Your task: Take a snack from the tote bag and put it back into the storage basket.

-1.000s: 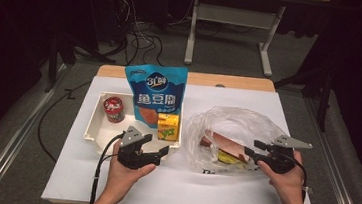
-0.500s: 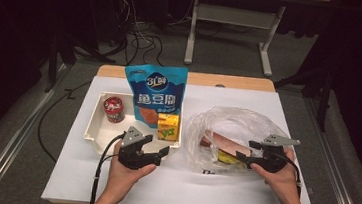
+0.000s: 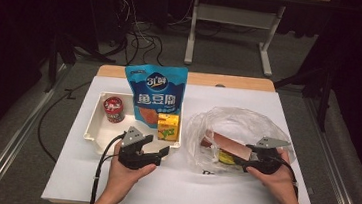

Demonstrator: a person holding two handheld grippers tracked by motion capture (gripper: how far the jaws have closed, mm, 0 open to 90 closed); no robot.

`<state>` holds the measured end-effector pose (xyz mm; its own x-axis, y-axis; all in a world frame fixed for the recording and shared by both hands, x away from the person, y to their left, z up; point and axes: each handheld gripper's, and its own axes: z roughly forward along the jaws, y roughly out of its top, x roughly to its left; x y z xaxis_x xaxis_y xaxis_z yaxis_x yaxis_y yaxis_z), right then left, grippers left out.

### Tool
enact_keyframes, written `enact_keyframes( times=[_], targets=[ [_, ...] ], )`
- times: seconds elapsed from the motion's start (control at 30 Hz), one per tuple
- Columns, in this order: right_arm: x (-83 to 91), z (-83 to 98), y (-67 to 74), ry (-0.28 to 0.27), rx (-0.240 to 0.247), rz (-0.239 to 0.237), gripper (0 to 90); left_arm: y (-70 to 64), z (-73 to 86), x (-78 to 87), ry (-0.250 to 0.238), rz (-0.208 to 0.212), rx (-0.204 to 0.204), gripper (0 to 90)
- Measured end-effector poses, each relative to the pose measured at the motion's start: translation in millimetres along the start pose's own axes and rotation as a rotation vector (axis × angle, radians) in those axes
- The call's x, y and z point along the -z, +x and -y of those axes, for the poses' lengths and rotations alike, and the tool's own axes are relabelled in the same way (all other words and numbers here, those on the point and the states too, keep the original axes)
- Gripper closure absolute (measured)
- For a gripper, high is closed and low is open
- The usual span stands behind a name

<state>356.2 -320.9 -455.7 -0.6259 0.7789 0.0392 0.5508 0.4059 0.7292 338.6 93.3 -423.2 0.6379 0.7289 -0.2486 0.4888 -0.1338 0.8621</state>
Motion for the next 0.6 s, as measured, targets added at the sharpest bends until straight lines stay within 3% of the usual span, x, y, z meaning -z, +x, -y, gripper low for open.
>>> enact_keyframes(
  times=[0.43,0.6],
  targets=[
    [-17.4,8.8,3.3,0.099,0.016,0.047,27.0,-0.2,0.5,-0.8,0.006,-0.001,0.000,26.6],
    [-14.2,8.2,3.0,0.081,0.002,0.045,23.4,0.9,0.5,-0.7,0.004,-0.003,0.002,26.7]
  ],
)
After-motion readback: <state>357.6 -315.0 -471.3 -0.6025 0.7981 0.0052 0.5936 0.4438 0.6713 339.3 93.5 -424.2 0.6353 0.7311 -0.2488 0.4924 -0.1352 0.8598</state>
